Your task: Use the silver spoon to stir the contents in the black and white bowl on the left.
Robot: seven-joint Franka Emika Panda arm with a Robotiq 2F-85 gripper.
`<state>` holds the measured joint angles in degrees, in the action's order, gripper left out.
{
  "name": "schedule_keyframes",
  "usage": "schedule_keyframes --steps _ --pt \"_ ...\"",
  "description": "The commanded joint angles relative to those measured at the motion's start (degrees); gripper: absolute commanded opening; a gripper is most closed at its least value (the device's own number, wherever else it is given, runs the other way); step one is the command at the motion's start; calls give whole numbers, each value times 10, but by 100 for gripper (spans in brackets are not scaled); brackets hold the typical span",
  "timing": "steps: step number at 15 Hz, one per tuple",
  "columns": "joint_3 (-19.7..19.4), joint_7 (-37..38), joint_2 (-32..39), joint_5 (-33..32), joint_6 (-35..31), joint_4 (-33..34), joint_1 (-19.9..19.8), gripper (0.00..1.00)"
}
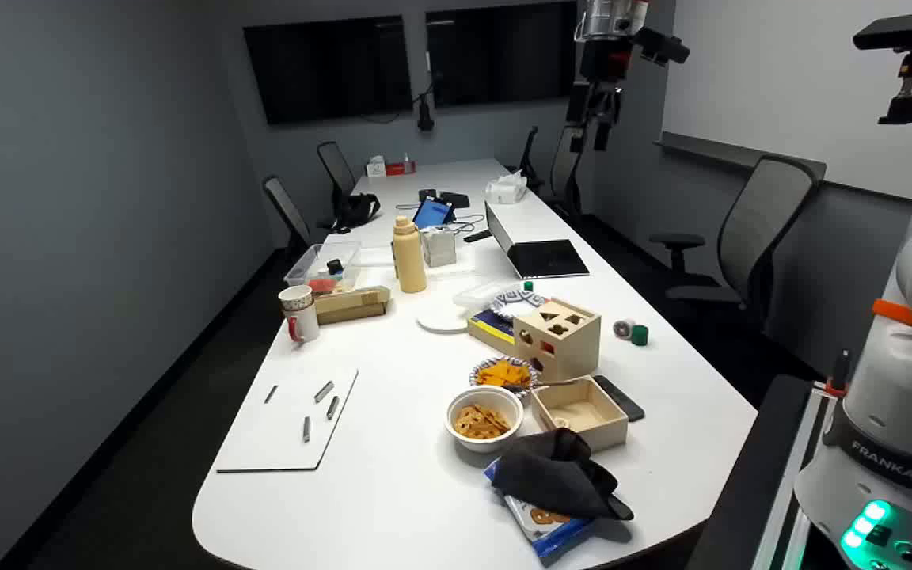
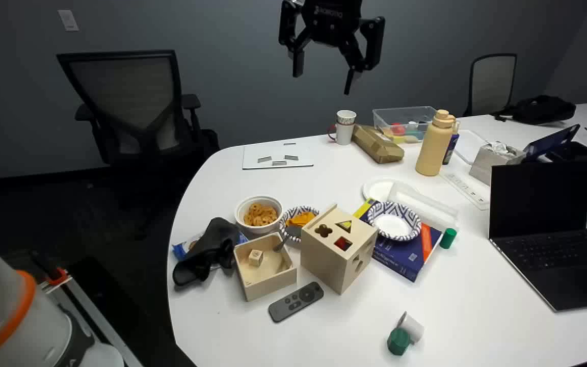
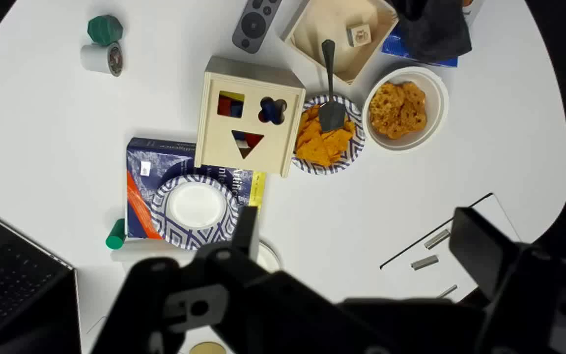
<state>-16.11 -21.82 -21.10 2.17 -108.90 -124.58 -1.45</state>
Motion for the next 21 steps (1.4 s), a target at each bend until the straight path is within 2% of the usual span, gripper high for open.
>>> schedule_keyframes --steps 1,9,11,14,17,21 --pt "13 -4 2 5 1 2 -15 100" --pt "13 -4 1 5 1 3 -15 100" --pt "9 -1 19 25 -5 -13 -11 100" --pt "3 -19 48 100 -23 -79 -3 100" --pt "14 -28 80 157 -51 -134 -5 100" --pt "25 -40 115 233 -125 -202 -10 100"
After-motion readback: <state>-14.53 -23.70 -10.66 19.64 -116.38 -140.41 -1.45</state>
